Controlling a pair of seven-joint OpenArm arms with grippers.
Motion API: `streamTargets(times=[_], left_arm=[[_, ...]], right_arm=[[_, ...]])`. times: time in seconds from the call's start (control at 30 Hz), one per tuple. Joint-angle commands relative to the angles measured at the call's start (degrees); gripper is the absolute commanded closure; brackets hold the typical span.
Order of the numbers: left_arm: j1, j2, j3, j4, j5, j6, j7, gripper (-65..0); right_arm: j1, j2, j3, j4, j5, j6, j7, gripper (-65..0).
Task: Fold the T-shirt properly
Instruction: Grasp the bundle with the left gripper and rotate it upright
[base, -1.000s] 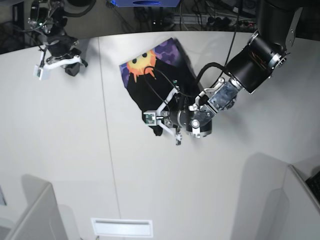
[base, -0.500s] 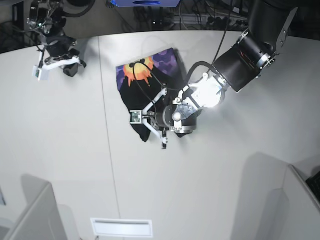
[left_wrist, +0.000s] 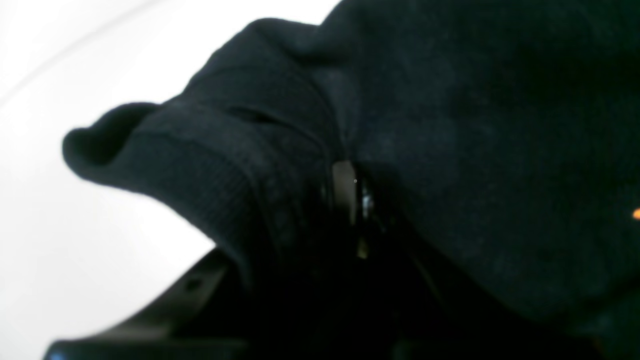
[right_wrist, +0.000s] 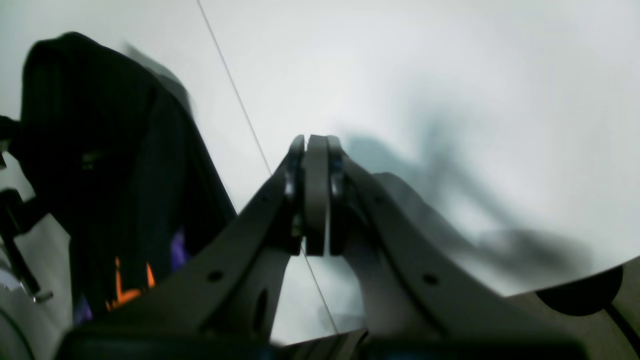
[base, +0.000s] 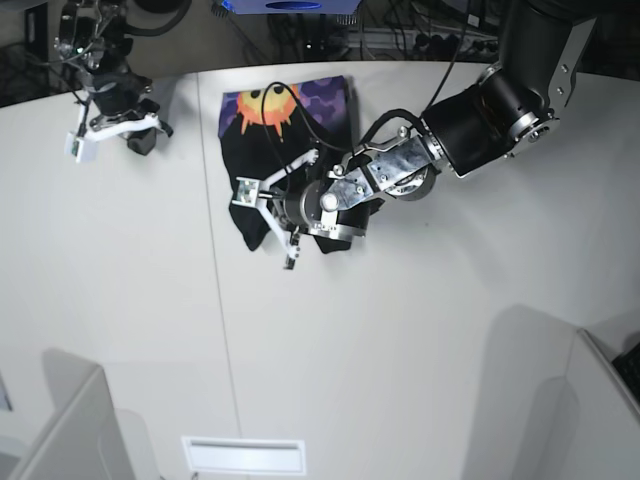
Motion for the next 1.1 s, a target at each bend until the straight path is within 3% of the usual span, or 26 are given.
streamTargets(times=[0.0,0.43,0.63,0.73,0.83,1.07], left_arm=[[-1.3,0.3,-0.3,1.0,0.0,-0.3,-0.5,0.0],[-1.9,0.3,-0.8,0.8,0.5,-0.3,-0.4,0.0],[-1.9,0.4,-0.9,1.1,0.5,-0.3,-0.3,-30.8],[-2.9,0.4,-0.9,1.3,0.4,-0.3,-0.3,-42.1],[-3.4,0.6,-2.6,3.4,0.3,-0.3,-0.3,-45.7],[-3.3,0.6,-16.5,12.0,0.0,-0.3,-0.1,-45.7]], right_arm=[[0.4,0.4,0.3,0.8,0.3,0.3,1.3,0.0],[0.4,0.4,0.0,0.8,0.3,0.3,1.2,0.0],[0.4,0.4,-0.1,0.8,0.3,0.3,1.1,0.0],[0.4,0.4,-0.1,0.8,0.3,0.3,1.1,0.0],[0.4,0.4,-0.2,0.8,0.3,0.3,1.0,0.0],[0.4,0.4,-0.2,0.8,0.3,0.4,1.0,0.0]])
